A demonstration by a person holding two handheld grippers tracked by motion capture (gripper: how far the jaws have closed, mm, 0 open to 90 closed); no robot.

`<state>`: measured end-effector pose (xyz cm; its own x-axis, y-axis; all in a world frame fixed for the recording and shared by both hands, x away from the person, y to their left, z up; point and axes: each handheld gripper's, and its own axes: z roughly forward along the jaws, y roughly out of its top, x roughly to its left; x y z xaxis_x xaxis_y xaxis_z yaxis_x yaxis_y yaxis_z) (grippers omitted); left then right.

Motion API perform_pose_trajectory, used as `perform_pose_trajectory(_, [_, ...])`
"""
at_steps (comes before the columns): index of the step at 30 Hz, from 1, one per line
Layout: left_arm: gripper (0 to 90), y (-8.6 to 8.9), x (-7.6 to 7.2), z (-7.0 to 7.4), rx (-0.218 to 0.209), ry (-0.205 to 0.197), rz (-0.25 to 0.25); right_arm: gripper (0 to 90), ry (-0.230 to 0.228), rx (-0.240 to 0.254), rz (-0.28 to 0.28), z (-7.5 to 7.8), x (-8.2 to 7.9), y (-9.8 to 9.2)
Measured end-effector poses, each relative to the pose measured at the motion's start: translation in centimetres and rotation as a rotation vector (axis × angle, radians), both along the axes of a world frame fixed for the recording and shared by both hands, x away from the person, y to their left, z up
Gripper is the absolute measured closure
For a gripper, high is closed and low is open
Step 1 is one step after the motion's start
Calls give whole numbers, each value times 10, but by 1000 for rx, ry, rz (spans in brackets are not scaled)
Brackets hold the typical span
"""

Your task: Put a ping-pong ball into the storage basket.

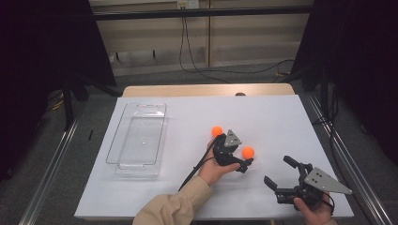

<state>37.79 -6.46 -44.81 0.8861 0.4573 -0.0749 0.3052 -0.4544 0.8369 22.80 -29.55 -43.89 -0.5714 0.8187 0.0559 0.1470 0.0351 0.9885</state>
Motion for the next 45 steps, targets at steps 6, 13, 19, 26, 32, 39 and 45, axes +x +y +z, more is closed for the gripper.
perform_pose_trajectory(6, [25, -1, 2, -2, 11, 2, 6, 15, 0, -1, 0, 0, 0, 0])
perform_pose_trajectory(13, [31, -4, 4, -3, 16, 14, 9, 15, 2, 1, -2, 0, 0, 0])
perform_pose_trajectory(19, [37, -10, 5, -1, 27, 11, -2, 15, 4, 1, 0, 0, 0, 0])
perform_pose_trajectory(26, [38, -15, 6, -1, 39, 10, 0, 15, 2, -1, 0, 0, 0, 0])
perform_pose_trajectory(32, [40, -17, 7, -2, 44, 13, 9, 15, 2, -1, 0, 0, 0, 0])
perform_pose_trajectory(39, [66, -20, 8, -4, 56, 6, -3, 15, 2, 1, -1, 0, 0, 0])
perform_pose_trajectory(45, [115, -22, 8, -4, 62, 6, -14, 15, 1, 0, 0, 0, 0, -1])
